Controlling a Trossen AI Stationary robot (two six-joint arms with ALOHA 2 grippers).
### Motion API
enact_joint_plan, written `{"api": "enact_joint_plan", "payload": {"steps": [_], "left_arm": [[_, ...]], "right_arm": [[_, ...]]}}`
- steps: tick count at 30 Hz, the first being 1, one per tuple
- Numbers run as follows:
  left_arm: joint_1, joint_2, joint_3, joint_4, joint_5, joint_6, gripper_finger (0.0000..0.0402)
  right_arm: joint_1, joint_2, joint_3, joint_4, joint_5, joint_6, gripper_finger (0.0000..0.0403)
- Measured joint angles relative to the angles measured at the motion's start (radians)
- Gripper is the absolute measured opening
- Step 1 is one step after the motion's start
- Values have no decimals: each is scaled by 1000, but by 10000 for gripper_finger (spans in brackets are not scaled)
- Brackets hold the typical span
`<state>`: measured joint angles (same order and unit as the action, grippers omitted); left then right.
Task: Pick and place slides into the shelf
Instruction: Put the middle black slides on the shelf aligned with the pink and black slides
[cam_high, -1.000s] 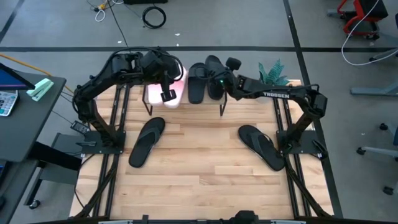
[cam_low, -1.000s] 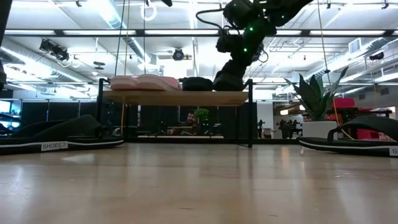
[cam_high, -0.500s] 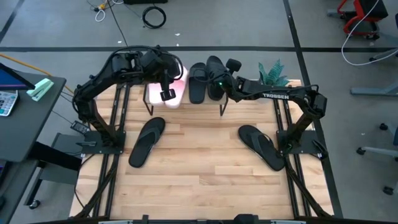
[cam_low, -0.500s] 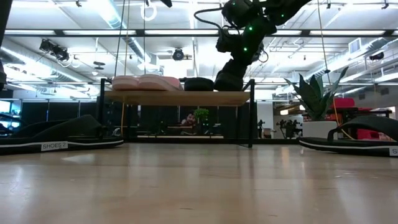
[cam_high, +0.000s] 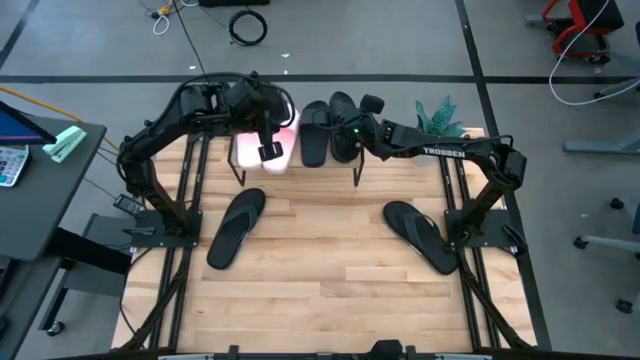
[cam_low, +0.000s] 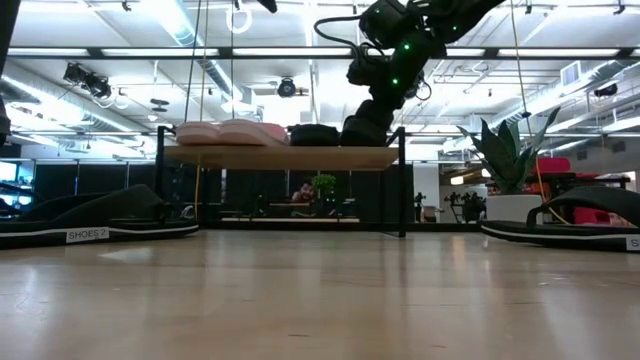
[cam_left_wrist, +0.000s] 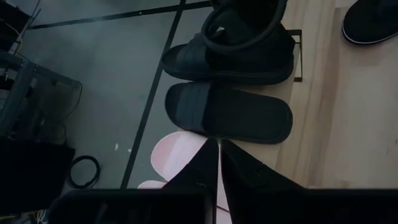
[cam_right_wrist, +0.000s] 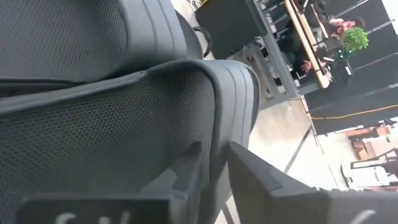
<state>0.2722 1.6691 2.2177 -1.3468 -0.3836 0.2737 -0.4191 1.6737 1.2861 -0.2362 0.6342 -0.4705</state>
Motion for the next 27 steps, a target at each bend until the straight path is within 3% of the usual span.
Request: {"api": "enact_joint_plan", "payload": {"steps": [5, 13, 18, 23, 27], "left_arm": [[0, 0, 0, 0, 0, 0, 16], [0, 0, 0, -2, 0, -1, 7], [0, 0, 0, -3, 0, -28, 23], [0, 0, 0, -3, 0, -27, 23], [0, 0, 0, -3, 0, -28, 11]], "right_arm": [[17, -7, 0, 8, 24, 0, 110], [66, -81, 0, -2, 19, 47, 108], [85, -137, 0, -31, -64, 139, 107], [60, -170, 0, -29, -300, 255, 86], [11, -142, 0, -41, -304, 291, 38]]}}
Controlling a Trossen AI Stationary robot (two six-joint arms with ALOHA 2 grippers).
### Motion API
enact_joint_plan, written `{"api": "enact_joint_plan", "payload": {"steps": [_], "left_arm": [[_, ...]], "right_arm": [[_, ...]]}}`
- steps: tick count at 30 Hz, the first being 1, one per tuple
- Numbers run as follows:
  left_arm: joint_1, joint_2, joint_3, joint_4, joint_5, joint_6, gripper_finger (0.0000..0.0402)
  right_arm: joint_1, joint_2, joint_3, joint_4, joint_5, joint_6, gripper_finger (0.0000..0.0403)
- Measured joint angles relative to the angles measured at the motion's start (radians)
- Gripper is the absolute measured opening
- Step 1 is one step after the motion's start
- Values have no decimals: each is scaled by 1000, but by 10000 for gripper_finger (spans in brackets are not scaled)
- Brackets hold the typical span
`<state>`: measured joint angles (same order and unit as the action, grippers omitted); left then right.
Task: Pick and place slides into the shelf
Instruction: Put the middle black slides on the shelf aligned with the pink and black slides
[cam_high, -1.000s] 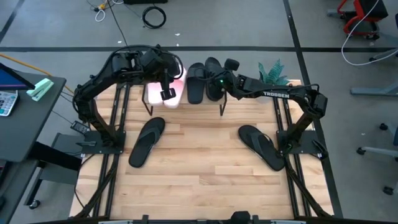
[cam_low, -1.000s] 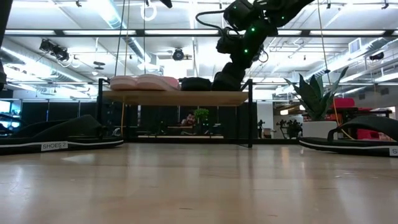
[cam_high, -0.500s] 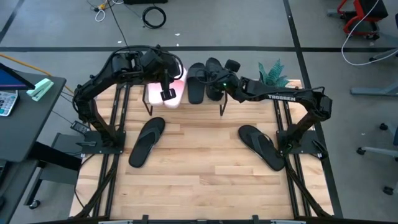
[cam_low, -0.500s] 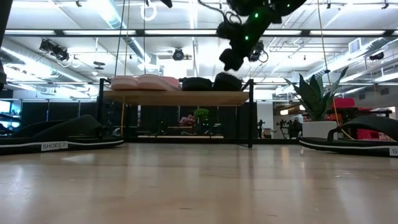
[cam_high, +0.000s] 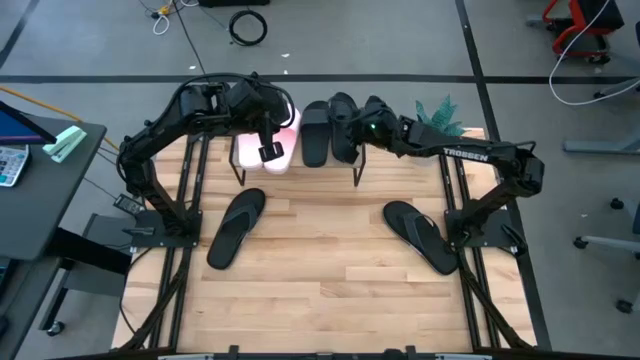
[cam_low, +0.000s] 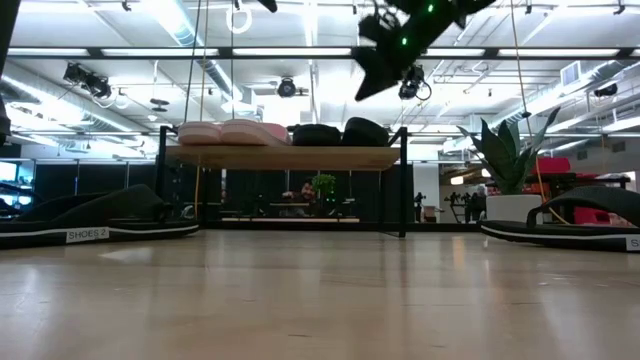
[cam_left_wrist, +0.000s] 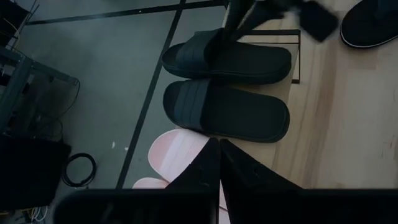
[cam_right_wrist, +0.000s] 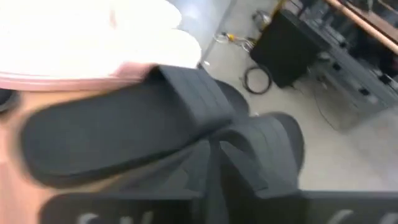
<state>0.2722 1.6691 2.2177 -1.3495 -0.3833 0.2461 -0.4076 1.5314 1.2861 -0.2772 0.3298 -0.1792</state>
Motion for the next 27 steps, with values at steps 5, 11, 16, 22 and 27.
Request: {"api": "enact_joint_plan", "payload": {"steps": [5, 11, 16, 22, 27], "left_arm": [[0, 0, 0, 0, 0, 0, 6], [0, 0, 0, 0, 0, -1, 25], [0, 0, 0, 0, 0, -1, 26], [0, 0, 0, 0, 0, -1, 10], [0, 0, 0, 0, 0, -9, 7]], "right_arm": [[-38, 59, 0, 57, -71, 3, 11], [-78, 117, 0, 71, -69, 4, 5], [-99, 145, 0, 92, -74, 4, 4], [-109, 174, 1, 107, -139, 4, 3], [-115, 203, 2, 102, -140, 11, 3]]}}
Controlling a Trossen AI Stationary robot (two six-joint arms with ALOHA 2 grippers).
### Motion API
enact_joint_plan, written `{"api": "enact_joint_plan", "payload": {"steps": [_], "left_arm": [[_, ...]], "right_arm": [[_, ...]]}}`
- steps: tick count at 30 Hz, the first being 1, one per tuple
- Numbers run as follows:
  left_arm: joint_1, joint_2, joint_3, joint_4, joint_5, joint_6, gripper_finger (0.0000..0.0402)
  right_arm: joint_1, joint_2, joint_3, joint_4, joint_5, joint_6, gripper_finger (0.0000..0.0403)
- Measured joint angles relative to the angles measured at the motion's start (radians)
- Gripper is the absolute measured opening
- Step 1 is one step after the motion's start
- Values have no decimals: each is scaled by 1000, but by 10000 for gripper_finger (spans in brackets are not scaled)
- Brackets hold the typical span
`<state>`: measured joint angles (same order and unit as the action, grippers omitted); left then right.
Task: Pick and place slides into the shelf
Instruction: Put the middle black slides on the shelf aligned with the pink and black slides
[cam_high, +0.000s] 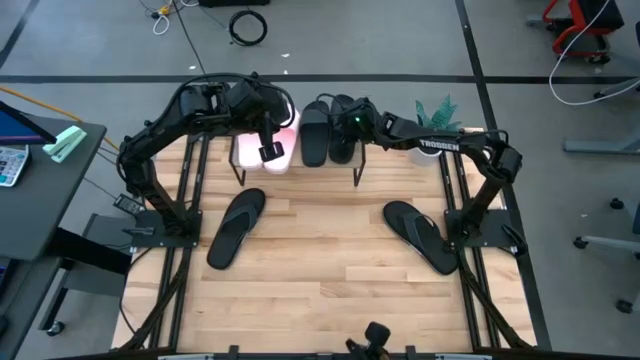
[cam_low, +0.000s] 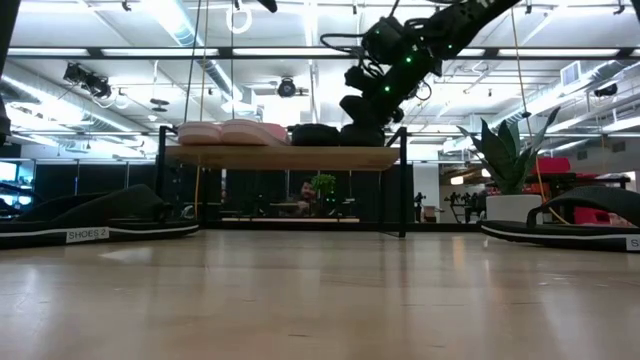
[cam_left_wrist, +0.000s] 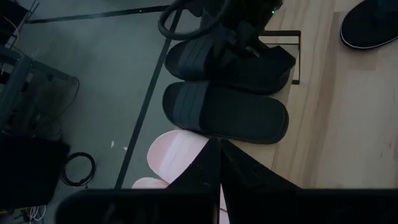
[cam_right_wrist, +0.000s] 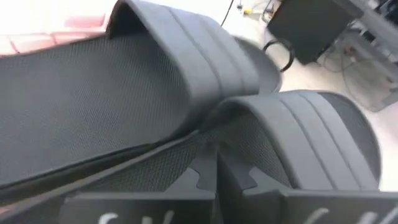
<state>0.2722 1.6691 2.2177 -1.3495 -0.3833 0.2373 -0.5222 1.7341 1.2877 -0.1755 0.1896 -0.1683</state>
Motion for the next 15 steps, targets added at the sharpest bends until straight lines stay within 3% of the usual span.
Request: {"api": "enact_joint_plan", "payload": {"steps": [8, 15], "left_arm": [[0, 0, 0, -3, 0, -18, 26], [0, 0, 0, -5, 0, -47, 11]], "right_arm": [[-6, 15, 1, -33, -6, 38, 2], [30, -47, -4, -82, -4, 38, 7]]}}
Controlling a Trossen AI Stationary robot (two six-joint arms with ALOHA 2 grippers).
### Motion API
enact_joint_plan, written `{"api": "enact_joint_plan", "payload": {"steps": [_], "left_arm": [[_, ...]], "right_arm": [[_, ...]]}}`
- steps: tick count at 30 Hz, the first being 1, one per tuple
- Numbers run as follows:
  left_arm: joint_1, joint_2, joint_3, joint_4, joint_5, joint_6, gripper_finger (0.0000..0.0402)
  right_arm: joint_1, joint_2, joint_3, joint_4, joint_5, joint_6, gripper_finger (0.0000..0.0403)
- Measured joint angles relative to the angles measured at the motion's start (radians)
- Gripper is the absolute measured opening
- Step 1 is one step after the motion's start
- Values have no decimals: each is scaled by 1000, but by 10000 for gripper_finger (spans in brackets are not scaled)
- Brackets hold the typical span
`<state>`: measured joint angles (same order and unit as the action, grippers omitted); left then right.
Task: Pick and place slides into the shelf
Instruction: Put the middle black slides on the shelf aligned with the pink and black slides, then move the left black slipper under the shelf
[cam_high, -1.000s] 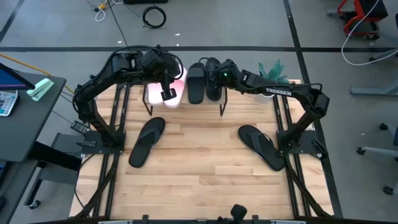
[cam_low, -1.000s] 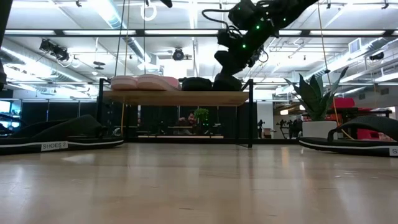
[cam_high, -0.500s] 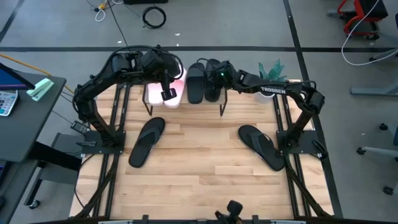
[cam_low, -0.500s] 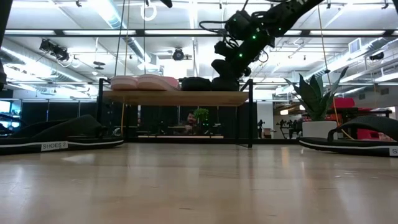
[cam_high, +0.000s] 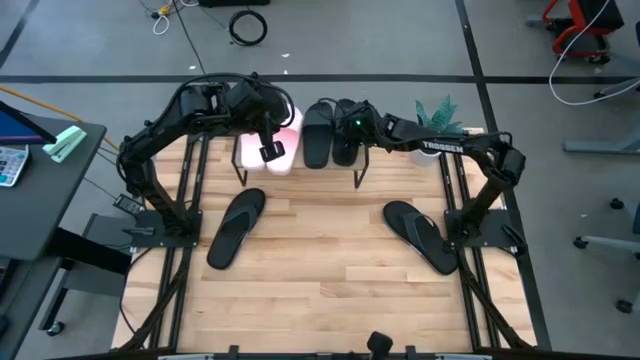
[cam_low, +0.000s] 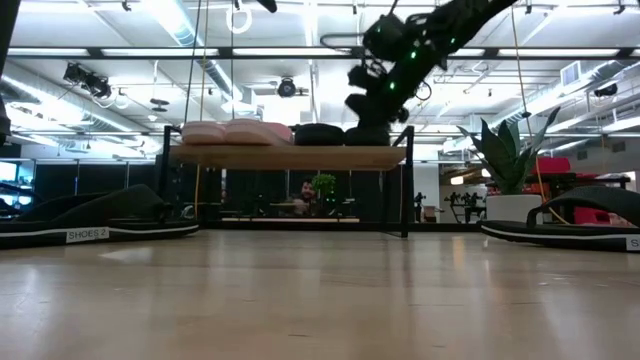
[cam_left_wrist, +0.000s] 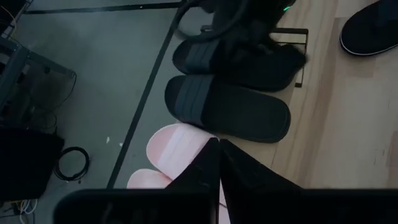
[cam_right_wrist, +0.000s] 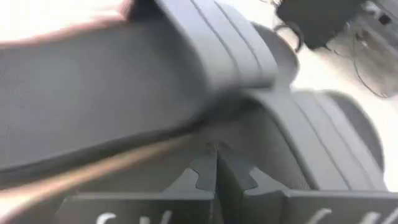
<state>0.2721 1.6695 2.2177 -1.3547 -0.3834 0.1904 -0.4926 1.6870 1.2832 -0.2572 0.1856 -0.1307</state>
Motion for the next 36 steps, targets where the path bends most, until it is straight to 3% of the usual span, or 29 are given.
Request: {"api": "enact_joint_plan", "payload": {"steps": [5, 12, 16, 18, 21, 25, 30, 36], "left_arm": [[-1, 0, 0, -44, 0, -16, 7], [-26, -1, -10, -215, 4, -184, 25], [-95, -30, -100, -212, 99, -214, 24], [-141, -47, -168, -218, 172, -237, 19], [-236, -55, -294, -214, 198, -354, 11], [-372, -62, -515, -206, 183, -557, 6], [-527, -63, -820, -101, 141, -844, 15], [-672, -64, -1040, 13, 144, -1164, 27]], "right_arm": [[70, -114, 1, -34, -8, 30, 9], [206, -226, 2, -298, -2, 150, 9], [305, -234, 1, -463, -1, 246, 10], [362, -230, 1, -506, 0, 287, 9], [453, -227, -23, -496, -1, 328, 7], [578, -226, -73, -487, 11, 373, 8], [733, -226, -141, -487, 139, 491, 8], [827, -236, -156, -495, 193, 465, 10]]}}
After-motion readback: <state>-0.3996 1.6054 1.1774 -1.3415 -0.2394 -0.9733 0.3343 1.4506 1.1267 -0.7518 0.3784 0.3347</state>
